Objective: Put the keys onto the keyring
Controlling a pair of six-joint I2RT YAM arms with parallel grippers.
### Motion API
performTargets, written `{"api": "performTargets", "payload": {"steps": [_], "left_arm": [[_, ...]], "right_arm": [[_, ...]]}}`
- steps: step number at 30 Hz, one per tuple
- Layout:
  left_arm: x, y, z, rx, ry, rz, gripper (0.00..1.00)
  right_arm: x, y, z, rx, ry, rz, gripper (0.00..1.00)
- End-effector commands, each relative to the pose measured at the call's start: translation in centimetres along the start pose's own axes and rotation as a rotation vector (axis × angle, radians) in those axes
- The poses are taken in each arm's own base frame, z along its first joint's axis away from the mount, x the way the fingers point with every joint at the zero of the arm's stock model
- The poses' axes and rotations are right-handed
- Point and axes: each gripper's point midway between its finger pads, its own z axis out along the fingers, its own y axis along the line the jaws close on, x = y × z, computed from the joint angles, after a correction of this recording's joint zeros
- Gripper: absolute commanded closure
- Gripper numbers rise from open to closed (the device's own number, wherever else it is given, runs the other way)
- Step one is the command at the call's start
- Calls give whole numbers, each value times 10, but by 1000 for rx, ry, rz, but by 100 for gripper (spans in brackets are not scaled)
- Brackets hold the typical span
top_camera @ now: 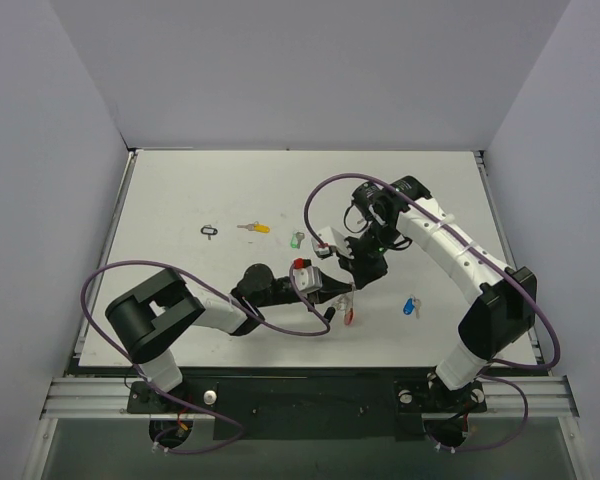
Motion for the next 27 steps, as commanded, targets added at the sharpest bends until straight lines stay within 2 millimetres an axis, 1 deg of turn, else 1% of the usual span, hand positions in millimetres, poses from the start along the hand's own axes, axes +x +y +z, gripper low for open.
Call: {"api": "performTargets", "payload": {"steps": [1, 5, 7, 8, 9, 10, 11, 12, 13, 14, 15, 16, 17, 18, 19, 20, 22, 25, 26, 27], "left_arm": [[-89, -3, 6, 28, -319, 177, 100], [-90, -3, 3, 21, -322, 163, 100], [-93, -2, 1, 3, -326, 134, 100], [-94, 1, 0, -14, -328, 113, 100], [-94, 1, -3, -20, -326, 104, 100], [-94, 3, -3, -38, -324, 85, 100], [-93, 2, -6, -44, -315, 72, 100], [-91, 5, -7, -61, -309, 56, 100], [-92, 6, -9, -76, -308, 47, 100], [-92, 5, -11, -80, -308, 32, 100], [-92, 5, -12, -88, -308, 14, 100], [-91, 6, -14, -98, -307, 5, 100], [-92, 6, -15, -107, -310, -15, 100], [-91, 7, -16, -114, -308, -26, 100], [-91, 6, -17, -117, -310, -49, 100], [-89, 5, -18, -122, -304, -67, 100], [-87, 6, -18, -135, -292, -96, 100], [-88, 1, -20, -139, -294, -87, 100], [-90, 0, -20, -139, -303, -80, 100], [-89, 0, -21, -140, -303, -76, 100]], "right_arm": [[-2, 17, -5, -39, -25, 10, 100], [-5, 14, -8, -29, -54, 25, 100], [-8, 11, -12, -15, -85, 69, 90], [-6, 8, -15, -6, -96, 108, 79], [-7, 8, -17, -6, -115, 123, 73], [-5, 8, -21, 7, -129, 138, 68], [-5, 8, -25, 18, -159, 140, 64], [-7, 10, -24, 12, -185, 139, 63], [-7, 10, -29, 32, -209, 110, 60], [-8, 15, -25, 10, -242, 106, 58], [-8, 16, -28, 29, -267, 30, 54], [-6, 23, -20, 0, -299, 13, 52], [-7, 23, -21, 26, -319, -84, 50], [-3, 28, -12, 7, -330, -94, 49], [-4, 23, -11, 39, -338, -136, 48], [-3, 23, -6, 38, -344, -135, 48], [-6, 17, -5, 58, -352, -147, 48], [-8, 10, -1, 78, -353, -138, 50], [-11, 6, 0, 95, -355, -137, 50], [-9, 2, 2, 112, -339, -133, 50]]}}
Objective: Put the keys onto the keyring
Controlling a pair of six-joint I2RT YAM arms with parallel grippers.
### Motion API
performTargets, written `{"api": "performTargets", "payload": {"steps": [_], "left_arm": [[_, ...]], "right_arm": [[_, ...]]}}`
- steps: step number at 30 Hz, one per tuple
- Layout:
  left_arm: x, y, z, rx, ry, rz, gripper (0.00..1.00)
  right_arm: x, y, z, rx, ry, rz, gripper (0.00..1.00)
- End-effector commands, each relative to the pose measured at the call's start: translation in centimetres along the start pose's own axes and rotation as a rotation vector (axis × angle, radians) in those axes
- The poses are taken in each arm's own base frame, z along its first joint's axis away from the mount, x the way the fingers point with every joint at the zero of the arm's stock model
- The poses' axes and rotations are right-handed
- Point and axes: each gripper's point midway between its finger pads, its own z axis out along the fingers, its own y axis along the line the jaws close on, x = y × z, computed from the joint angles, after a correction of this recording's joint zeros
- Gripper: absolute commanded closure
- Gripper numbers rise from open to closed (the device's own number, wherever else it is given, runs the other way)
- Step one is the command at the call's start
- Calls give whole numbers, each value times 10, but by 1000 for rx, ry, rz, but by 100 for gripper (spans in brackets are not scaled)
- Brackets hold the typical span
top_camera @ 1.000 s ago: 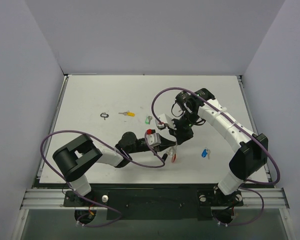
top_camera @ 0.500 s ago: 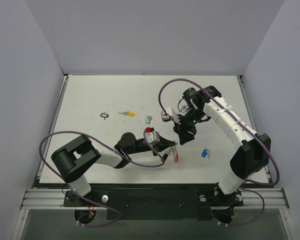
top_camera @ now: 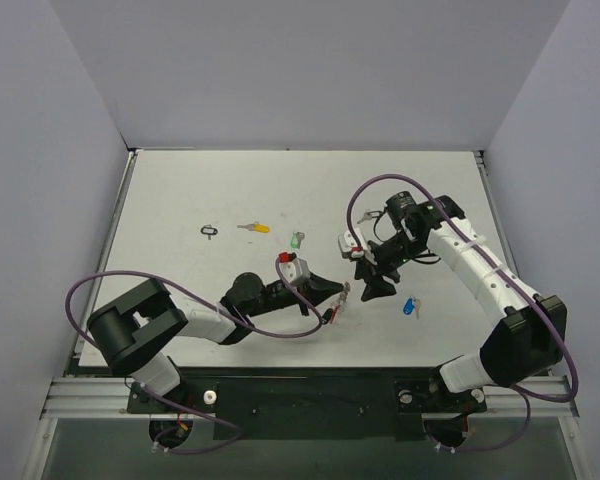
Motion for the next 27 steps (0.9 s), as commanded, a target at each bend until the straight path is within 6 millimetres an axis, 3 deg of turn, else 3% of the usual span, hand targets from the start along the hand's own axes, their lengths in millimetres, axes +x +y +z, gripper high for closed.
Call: {"api": "performTargets", "payload": {"steps": [1, 6, 15, 19, 27], "left_arm": [[-77, -18, -1, 43, -288, 99, 100], [-75, -20, -3, 47, -293, 137, 100], [-79, -19, -6, 35, -310, 145, 100], [-78, -19, -7, 32, -313, 146, 100], [-81, -19, -8, 29, -320, 137, 100]], "right_arm": [[-17, -18, 10, 67, -54, -52, 50], [-20, -21, 18, 89, -36, -50, 53], [-21, 8, 22, -39, -60, -118, 74], [-19, 9, 25, -59, -50, -110, 82], [-20, 4, 29, -50, -45, -91, 83]]}}
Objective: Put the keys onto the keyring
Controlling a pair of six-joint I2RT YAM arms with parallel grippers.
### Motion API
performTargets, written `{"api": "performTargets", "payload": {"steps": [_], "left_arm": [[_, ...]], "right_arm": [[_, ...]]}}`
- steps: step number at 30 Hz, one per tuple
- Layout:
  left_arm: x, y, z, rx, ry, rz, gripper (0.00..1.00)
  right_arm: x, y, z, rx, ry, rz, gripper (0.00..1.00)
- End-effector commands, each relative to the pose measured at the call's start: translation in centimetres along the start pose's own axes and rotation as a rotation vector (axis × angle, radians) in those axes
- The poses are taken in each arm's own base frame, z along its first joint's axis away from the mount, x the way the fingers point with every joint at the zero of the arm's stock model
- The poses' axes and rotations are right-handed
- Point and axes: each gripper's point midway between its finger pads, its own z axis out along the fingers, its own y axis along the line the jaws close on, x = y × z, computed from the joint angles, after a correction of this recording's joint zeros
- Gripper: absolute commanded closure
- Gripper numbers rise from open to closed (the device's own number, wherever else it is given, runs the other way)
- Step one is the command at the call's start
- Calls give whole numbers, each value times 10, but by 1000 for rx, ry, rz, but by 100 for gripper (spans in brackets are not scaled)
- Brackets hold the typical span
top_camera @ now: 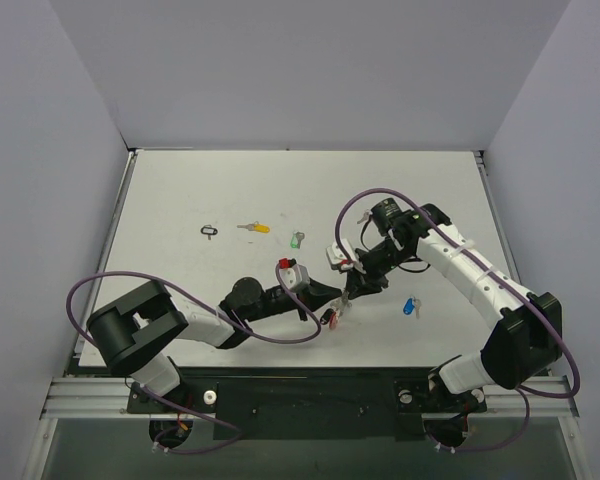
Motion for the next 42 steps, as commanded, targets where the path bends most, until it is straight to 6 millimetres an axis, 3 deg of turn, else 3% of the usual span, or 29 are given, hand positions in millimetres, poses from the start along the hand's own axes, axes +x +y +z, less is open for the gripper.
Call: {"api": "performTargets", "payload": {"steps": [1, 6, 13, 21, 28, 42], "left_arm": [[-89, -13, -3, 36, -337, 124, 100], [-92, -13, -4, 36, -344, 121, 100], [-93, -12, -3, 28, -347, 114, 100], [-92, -12, -4, 26, -348, 72, 100], [-89, -11, -4, 22, -342, 60, 81], [-90, -12, -2, 27, -342, 58, 74]], "right_arm": [[-11, 5, 3, -32, -39, 27, 83], [-11, 2, 3, -12, -36, 46, 84], [-11, 3, 6, -19, -29, 54, 100], [-13, 4, 5, -16, -35, 63, 100], [-16, 3, 4, -12, -47, 66, 100], [-15, 5, 6, -23, -54, 78, 100]]}}
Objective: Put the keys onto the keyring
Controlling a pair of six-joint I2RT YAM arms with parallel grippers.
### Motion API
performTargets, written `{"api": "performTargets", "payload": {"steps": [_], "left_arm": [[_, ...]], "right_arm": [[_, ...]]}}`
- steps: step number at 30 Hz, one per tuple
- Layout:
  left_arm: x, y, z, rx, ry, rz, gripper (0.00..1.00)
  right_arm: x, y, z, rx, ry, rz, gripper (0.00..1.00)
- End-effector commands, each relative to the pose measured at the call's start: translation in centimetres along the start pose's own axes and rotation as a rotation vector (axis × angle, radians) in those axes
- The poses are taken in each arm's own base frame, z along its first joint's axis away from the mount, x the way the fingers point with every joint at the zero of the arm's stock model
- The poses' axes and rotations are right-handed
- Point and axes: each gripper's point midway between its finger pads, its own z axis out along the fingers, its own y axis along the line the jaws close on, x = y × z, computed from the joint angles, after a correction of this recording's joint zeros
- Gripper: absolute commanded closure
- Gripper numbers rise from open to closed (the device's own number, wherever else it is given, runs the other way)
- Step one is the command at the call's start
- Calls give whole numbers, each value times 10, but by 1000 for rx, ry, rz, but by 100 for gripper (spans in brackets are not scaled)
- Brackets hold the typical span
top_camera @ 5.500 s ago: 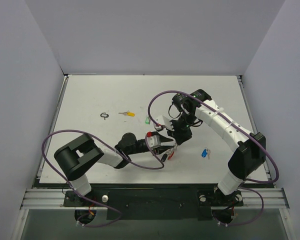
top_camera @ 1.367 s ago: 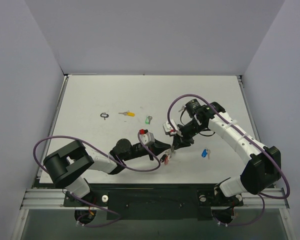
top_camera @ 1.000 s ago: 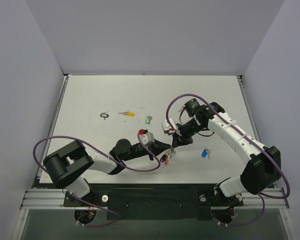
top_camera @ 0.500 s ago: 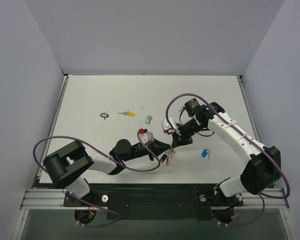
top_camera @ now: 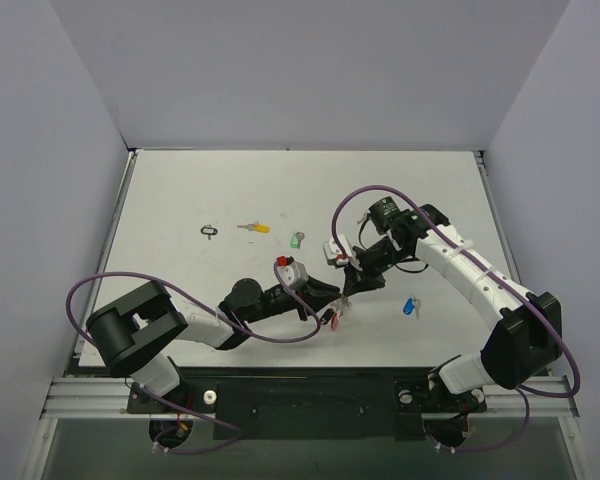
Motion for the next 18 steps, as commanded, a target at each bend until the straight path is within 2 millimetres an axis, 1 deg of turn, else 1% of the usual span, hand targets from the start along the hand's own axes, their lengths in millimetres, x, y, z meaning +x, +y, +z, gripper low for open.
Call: {"api": "performTargets", "payload": {"steps": [1, 5, 6, 8, 9, 10, 11, 12, 16, 17, 18], "left_arm": [[-89, -19, 0, 74, -337, 109, 74], [-87, -21, 1, 84, -332, 105, 76], [-88, -21, 2, 86, -334, 105, 78], [-88, -22, 2, 95, -331, 105, 83], [-88, -23, 3, 103, -330, 109, 88], [-87, -24, 3, 107, -329, 109, 90], [-87, -25, 3, 113, -329, 111, 98], [-87, -25, 3, 116, -328, 112, 100], [-86, -28, 2, 131, -324, 138, 100], [-84, -28, 0, 129, -319, 151, 100], [-86, -29, -1, 133, -324, 166, 100]], "right_arm": [[-11, 9, 2, -42, -43, 12, 100], [-10, 9, 2, -45, -43, 16, 100], [-11, 9, 2, -43, -43, 15, 100], [-10, 9, 2, -43, -43, 13, 100], [-10, 9, 2, -44, -41, 17, 100], [-10, 9, 2, -45, -42, 17, 100], [-10, 9, 2, -44, -42, 16, 100], [-10, 9, 2, -44, -42, 16, 100], [-11, 9, 1, -43, -41, 27, 100], [-12, 8, 0, -36, -44, 30, 94], [-14, 9, -3, -30, -47, 42, 80]]}}
